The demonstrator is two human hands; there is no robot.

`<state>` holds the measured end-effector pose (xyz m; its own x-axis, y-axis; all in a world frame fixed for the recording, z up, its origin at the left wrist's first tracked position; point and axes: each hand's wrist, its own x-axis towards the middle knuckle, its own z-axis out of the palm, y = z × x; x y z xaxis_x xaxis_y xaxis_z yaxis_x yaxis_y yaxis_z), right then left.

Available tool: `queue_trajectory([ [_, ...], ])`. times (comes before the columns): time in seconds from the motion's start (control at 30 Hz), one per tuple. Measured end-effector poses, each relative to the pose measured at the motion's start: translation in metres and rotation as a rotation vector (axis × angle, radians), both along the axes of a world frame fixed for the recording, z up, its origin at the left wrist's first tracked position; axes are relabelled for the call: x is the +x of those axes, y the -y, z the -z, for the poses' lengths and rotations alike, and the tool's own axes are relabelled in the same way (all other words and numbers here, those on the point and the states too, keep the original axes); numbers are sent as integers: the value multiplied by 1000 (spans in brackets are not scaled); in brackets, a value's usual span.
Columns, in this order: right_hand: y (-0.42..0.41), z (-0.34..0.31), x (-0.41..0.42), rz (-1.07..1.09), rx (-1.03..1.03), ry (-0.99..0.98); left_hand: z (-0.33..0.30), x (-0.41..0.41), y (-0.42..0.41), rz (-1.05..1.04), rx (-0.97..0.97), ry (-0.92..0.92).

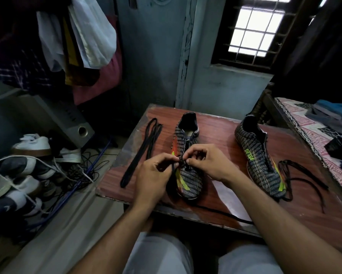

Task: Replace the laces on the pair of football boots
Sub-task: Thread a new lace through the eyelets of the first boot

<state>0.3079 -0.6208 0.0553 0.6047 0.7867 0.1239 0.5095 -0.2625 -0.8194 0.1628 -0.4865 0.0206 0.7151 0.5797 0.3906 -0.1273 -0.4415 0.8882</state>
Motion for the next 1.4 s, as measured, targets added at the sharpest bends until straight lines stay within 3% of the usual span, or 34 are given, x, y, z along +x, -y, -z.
queue_trajectory([
  [0.13,-2,4,-3,31,35,-60,-11,-6,8,-41,208,167],
  [0.3,-1,5,-3,27,39,-71,1,0,11,-98,322,30],
  [0.57,0,1,-4,8,10,-8,3,2,4,-135,112,-118],
  [0.9,-2,2,-8,20,-42,5,3,1,5,-68,132,-154],
  [1.4,-9,-7,-14,-44,-306,401,3,1,0,-74,93,-199],
])
